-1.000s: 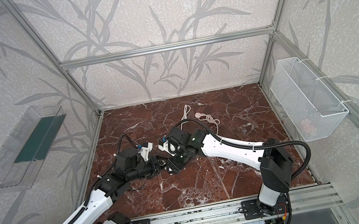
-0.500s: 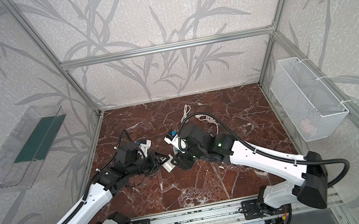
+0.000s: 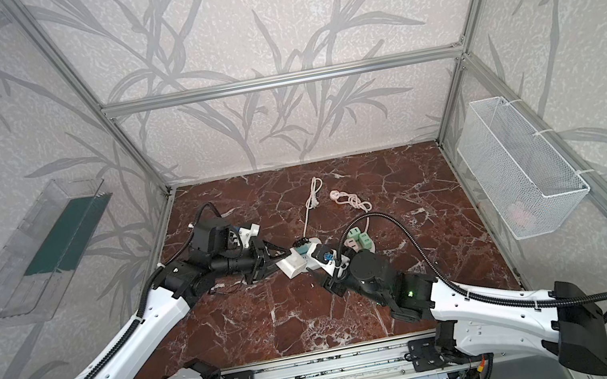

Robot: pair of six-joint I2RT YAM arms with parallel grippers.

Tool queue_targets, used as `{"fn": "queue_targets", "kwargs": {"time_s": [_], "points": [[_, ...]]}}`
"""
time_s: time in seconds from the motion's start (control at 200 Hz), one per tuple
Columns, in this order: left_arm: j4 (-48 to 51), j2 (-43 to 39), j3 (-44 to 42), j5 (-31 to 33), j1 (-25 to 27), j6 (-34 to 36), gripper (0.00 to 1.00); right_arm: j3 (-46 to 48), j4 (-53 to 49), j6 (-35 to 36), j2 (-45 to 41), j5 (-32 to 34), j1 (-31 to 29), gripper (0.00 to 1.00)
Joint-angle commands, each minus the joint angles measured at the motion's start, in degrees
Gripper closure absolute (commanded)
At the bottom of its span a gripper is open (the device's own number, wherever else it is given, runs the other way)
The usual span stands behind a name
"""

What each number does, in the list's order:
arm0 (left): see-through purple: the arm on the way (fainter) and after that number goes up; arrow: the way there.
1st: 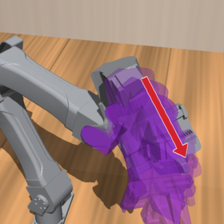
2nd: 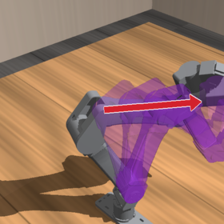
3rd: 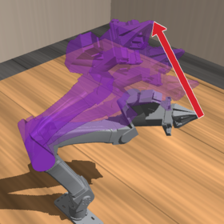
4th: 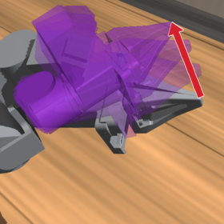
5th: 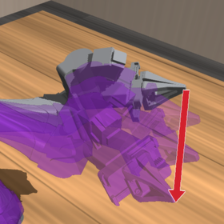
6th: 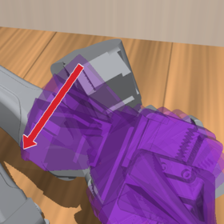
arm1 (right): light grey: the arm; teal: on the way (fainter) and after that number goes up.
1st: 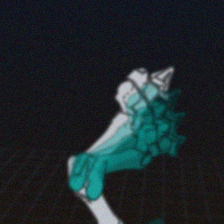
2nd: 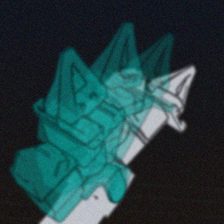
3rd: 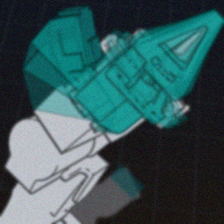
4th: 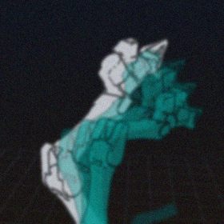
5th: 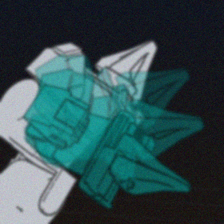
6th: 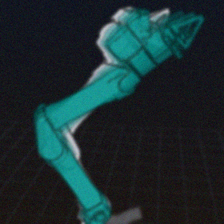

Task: Insert the plug
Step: 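Hold the white charger with both grippers and turn it prongs-down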

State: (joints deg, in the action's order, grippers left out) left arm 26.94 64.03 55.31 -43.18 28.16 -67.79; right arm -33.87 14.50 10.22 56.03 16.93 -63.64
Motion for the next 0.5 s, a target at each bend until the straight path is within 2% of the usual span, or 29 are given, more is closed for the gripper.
{"fn": "queue_targets", "kwargs": {"time_s": [0.0,0.295,0.495], "points": [[-3.88,-0.34,-0.77,-5.29,0.19,-5.06,1.0,0.49,10.44,9.52,1.3,5.24,-3.28,0.37],[-8.91,-0.42,-2.93,-7.42,0.15,-7.93,1.0,-1.06,11.97,20.1,5.73,11.48,-10.63,0.38],[-9.11,-1.49,-2.66,-8.04,0.3,-7.74,1.0,-2.42,13.54,23.17,9.2,14.81,-10.89,0.41]]}}
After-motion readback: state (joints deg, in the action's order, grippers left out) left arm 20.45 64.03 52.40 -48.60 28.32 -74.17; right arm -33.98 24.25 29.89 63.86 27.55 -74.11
